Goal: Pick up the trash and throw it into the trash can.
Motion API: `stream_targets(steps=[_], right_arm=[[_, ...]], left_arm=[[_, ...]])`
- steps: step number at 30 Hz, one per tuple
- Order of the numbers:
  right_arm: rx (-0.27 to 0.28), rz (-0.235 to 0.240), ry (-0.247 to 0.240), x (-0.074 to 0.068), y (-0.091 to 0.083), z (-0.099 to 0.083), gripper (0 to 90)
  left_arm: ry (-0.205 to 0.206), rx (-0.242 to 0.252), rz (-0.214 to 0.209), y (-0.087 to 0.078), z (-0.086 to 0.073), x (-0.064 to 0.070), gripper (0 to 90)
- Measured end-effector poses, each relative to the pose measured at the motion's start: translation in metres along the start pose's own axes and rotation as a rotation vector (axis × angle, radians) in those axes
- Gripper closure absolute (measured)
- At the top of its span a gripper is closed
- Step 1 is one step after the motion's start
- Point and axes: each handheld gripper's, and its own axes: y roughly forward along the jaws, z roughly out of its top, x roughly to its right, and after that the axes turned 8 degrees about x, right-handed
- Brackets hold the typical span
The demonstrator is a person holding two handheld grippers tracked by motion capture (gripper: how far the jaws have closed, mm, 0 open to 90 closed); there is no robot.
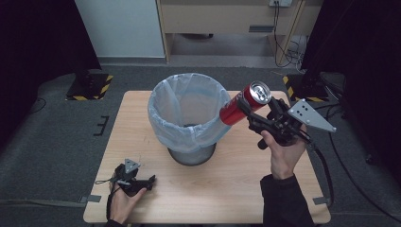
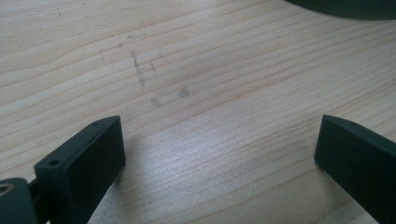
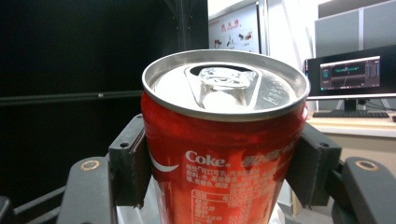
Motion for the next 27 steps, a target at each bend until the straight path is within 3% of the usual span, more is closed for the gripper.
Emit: stream_targets(steps=[12, 19, 27], right_arm=[[0.029, -0.008, 0.015, -0.004, 0.032, -0.004, 33.6], [0.02, -0.011, 0.018, -0.005, 0.049, -0.016, 33.6], [-0.026, -0.001, 0.007, -0.007, 0.067, -0.036, 33.6]], left_arm=[[0.001, -0.001, -0.001, 0.0, 0.0, 0.0, 0.9], [0.002, -0.002, -0.003, 0.0, 0.0, 0.0, 0.8], [0.003, -0.003, -0.003, 0.0, 0.0, 0.0, 0.8]])
